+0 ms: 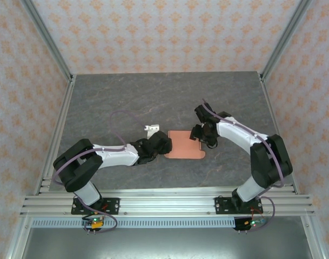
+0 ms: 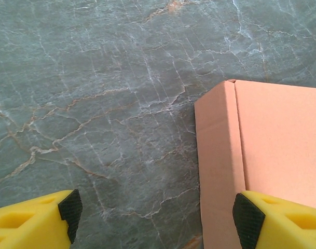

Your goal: Fold the paper box

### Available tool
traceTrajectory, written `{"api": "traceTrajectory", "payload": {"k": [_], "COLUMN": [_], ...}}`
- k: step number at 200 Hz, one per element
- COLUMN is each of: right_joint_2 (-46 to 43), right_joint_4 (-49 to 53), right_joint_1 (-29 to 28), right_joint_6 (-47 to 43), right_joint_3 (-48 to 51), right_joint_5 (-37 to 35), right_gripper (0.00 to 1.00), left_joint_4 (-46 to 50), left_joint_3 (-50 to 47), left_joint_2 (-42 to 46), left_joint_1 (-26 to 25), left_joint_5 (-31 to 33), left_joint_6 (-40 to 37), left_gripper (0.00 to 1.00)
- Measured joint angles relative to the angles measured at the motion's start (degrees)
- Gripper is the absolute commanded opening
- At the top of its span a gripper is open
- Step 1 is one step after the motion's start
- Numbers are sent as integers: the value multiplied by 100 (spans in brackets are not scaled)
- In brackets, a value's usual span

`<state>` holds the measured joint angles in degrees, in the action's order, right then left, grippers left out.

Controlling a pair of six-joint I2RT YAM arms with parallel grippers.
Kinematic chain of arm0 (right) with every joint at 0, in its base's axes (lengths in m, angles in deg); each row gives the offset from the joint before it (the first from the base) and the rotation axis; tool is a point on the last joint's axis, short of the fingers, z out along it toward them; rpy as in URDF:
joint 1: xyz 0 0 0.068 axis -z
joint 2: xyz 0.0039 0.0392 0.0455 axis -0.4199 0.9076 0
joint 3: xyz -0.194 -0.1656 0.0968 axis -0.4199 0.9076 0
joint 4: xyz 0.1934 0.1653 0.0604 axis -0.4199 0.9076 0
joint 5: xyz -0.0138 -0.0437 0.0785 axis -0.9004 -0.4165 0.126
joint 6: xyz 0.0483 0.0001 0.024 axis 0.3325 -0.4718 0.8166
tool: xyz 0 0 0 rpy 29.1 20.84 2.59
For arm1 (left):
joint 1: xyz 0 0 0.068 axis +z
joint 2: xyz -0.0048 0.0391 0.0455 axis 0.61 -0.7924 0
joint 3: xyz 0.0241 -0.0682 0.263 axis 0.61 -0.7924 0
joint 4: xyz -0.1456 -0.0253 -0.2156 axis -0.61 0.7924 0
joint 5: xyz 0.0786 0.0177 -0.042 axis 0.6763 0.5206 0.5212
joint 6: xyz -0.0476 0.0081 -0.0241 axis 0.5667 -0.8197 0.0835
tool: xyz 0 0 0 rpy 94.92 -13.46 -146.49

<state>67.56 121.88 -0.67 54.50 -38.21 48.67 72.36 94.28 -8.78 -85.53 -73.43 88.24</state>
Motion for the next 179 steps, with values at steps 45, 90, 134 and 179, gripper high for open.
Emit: {"api": "traceTrajectory", "payload": {"k": [45, 90, 134, 179], "right_joint_2": [-741, -686, -302, -341], "right_joint_4": [-31, -236, -610, -636], "right_joint_1": [118, 205, 350, 446], "right_joint_6": [-94, -190, -256, -232], "right_joint_3": [149, 715, 841, 841], "right_joint_5": [85, 352, 697, 756], "right_gripper": [63, 53, 52, 62], "left_joint_4": [-203, -310, -293, -286], "left_joint_3": [-90, -160, -44, 227], "left_joint_2": [-2, 168, 459, 52], "left_joint_1": [0, 11, 11, 39], "left_joint_5": [-116, -780, -1207, -1215], "left_joint_6": [2, 136, 275, 328], "left_gripper": [78, 82, 83, 78]}}
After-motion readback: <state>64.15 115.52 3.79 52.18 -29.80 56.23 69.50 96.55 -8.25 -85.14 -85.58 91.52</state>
